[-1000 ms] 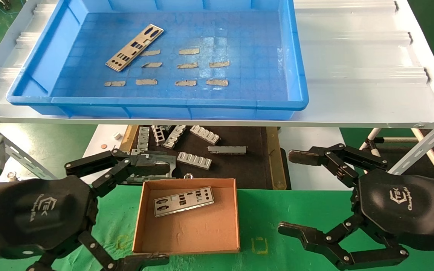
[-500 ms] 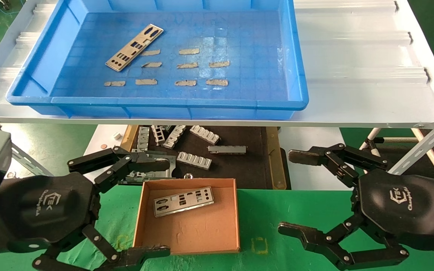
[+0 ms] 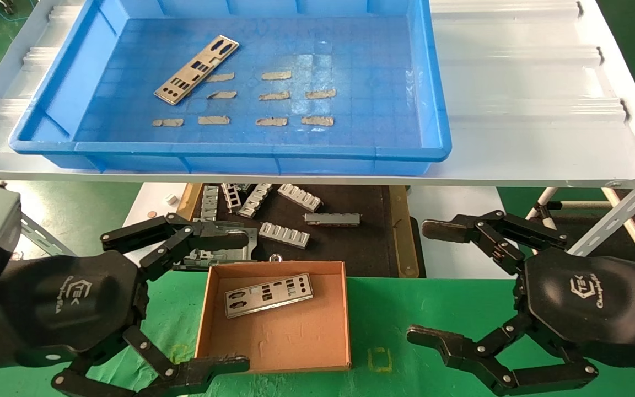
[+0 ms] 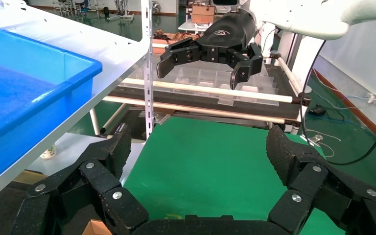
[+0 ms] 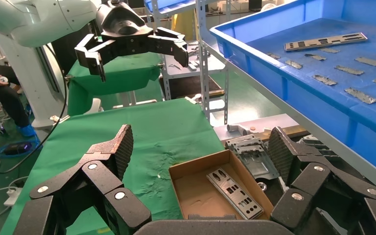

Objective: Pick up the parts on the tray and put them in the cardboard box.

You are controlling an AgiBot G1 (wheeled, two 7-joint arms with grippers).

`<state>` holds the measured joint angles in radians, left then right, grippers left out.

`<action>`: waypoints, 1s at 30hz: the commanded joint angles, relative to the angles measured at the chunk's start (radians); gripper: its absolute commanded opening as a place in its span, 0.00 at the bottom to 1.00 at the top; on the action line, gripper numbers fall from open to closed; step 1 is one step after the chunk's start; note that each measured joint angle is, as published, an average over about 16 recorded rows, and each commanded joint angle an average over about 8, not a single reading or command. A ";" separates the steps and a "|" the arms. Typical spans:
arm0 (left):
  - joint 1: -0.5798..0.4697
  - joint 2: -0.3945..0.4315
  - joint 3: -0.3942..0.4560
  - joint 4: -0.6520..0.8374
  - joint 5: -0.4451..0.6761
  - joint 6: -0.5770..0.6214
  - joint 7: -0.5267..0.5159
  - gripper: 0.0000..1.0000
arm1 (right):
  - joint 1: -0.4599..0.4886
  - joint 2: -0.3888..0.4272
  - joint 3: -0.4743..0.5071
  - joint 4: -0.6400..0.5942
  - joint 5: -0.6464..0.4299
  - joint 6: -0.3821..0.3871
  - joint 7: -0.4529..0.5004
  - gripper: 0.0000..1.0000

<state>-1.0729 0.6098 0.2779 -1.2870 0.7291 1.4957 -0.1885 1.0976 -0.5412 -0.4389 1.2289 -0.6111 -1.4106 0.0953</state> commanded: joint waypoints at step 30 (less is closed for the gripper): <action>-0.002 0.002 0.002 0.004 0.002 -0.001 0.002 1.00 | 0.000 0.000 0.000 0.000 0.000 0.000 0.000 1.00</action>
<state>-1.0748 0.6117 0.2801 -1.2828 0.7310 1.4952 -0.1867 1.0976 -0.5412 -0.4389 1.2289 -0.6111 -1.4106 0.0953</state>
